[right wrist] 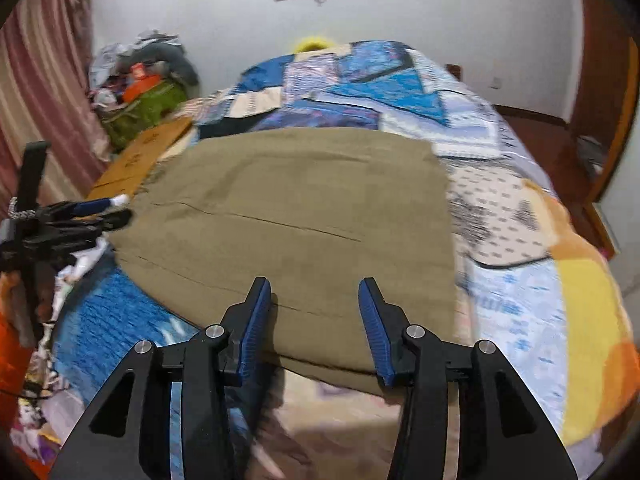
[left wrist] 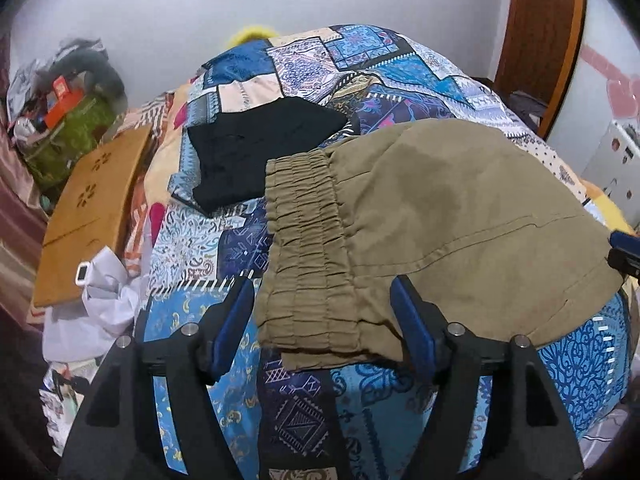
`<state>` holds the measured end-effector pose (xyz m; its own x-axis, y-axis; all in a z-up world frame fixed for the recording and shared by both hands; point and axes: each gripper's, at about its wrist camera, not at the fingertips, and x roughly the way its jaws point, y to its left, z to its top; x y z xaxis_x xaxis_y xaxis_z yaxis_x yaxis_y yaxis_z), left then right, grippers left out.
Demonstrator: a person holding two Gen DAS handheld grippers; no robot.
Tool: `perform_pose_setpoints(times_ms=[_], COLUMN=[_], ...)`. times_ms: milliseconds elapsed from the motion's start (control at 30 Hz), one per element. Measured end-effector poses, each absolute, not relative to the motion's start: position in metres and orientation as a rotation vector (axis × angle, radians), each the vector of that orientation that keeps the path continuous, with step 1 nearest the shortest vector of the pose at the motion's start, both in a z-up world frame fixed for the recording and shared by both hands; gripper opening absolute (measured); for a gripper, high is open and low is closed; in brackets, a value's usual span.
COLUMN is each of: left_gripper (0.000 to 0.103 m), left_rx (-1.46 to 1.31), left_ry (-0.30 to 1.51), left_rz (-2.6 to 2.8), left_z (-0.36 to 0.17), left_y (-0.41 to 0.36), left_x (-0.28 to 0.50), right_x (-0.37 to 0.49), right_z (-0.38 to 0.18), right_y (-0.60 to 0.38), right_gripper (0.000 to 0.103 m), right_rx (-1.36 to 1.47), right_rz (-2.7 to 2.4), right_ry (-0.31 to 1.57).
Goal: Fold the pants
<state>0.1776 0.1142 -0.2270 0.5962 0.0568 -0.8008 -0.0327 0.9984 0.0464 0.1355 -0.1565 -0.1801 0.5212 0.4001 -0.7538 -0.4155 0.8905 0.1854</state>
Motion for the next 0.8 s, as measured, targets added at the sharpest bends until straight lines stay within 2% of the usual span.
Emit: perform_pose_setpoints(times_ms=[167, 233, 400, 667, 800], left_gripper=[0.075, 0.079, 0.079, 0.078, 0.084], left_rx=[-0.017, -0.019, -0.058, -0.019, -0.046], left_ry=[0.932, 0.934, 0.959, 0.942, 0.907], left_rz=[0.061, 0.066, 0.060, 0.054, 0.058], left_z=[-0.232, -0.236, -0.237, -0.206, -0.186], left_y=[0.122, 0.123, 0.127, 0.130, 0.141], left_x=[0.171, 0.171, 0.173, 0.179, 0.199], right_x=[0.130, 0.126, 0.128, 0.145, 0.168], right_z=[-0.185, -0.185, -0.195, -0.175, -0.160], right_y=[-0.192, -0.199, -0.214, -0.226, -0.231], right_gripper=[0.042, 0.042, 0.045, 0.045, 0.046], right_rx=[0.094, 0.118, 0.174, 0.173, 0.182], right_rz=[0.457, 0.438, 0.398, 0.421, 0.430], right_ry=[0.930, 0.928, 0.968, 0.975, 0.930])
